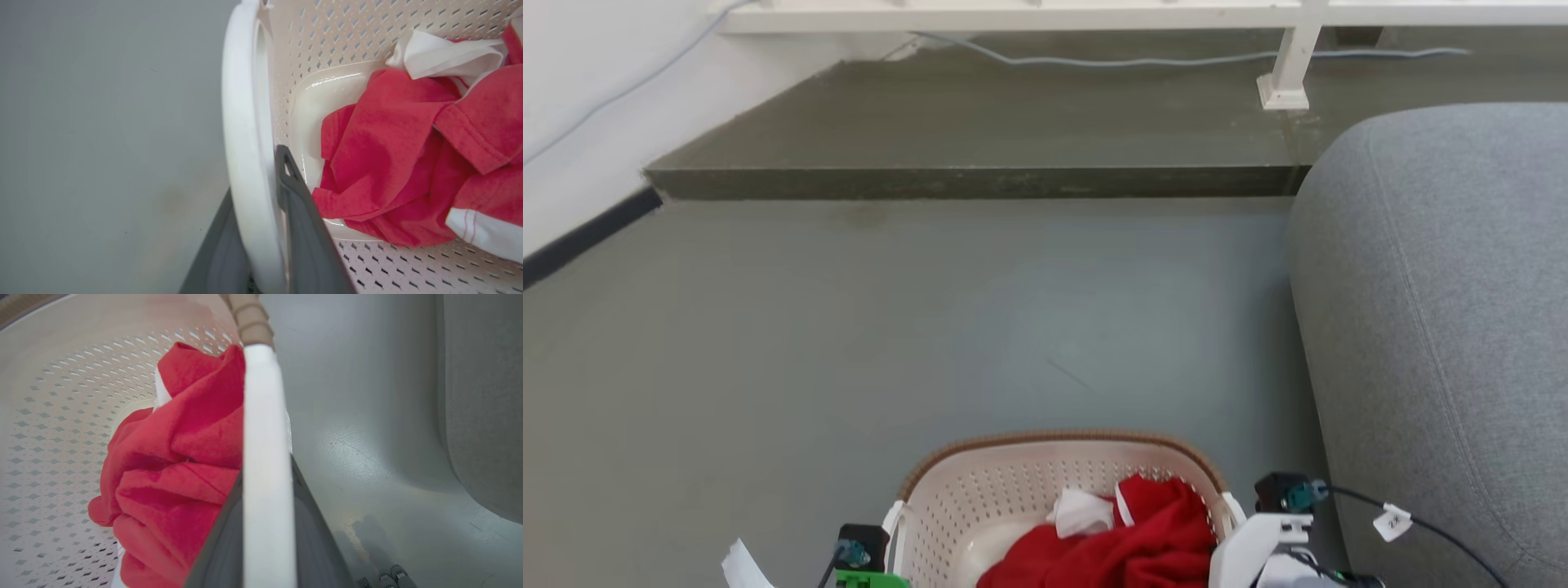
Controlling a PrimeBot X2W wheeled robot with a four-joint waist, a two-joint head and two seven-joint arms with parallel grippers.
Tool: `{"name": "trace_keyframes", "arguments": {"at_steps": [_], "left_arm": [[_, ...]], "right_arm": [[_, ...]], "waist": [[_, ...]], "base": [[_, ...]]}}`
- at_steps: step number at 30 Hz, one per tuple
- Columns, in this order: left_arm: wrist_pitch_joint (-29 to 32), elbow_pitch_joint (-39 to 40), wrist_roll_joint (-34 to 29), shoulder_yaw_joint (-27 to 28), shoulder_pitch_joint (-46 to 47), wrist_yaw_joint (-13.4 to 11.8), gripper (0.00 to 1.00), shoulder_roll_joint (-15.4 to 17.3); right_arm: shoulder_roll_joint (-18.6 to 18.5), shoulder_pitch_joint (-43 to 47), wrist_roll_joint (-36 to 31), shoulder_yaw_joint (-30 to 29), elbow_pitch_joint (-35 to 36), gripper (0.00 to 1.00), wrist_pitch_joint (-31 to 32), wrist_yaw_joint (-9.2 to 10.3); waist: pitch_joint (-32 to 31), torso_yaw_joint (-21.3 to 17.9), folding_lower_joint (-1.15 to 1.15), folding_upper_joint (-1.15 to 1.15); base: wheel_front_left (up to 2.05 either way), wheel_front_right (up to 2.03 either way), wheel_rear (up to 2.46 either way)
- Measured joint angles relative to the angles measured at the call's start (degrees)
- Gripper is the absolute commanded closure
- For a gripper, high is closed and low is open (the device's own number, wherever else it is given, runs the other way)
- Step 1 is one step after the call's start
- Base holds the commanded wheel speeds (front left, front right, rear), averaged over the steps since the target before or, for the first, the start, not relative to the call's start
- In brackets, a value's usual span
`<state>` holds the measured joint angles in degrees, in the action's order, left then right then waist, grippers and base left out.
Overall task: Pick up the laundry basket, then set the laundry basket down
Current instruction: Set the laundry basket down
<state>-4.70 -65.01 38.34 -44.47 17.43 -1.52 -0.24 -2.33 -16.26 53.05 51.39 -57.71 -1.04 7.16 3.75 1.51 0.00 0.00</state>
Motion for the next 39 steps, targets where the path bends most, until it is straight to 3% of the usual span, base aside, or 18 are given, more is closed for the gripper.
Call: {"name": "trace_keyframes", "arguments": {"at_steps": [13, 39], "left_arm": [[-2.2, 0.8, 0.19, 1.69, 8.65, -1.32, 1.0, 0.36], [-4.44, 2.14, -0.04, 3.44, 24.68, -2.55, 1.0, 0.44]], "right_arm": [[-0.56, -11.09, 0.09, -0.24, 0.56, 1.0, -1.02, 0.46], [-0.9, -28.15, 0.03, -2.2, -2.59, 1.0, -5.61, 0.46]], "waist": [[7.71, -0.54, 0.0, 0.0], [29.22, -2.13, 0.01, 0.0]], "base": [[0.0, 0.0, 0.0], [0.0, 0.0, 0.0]]}}
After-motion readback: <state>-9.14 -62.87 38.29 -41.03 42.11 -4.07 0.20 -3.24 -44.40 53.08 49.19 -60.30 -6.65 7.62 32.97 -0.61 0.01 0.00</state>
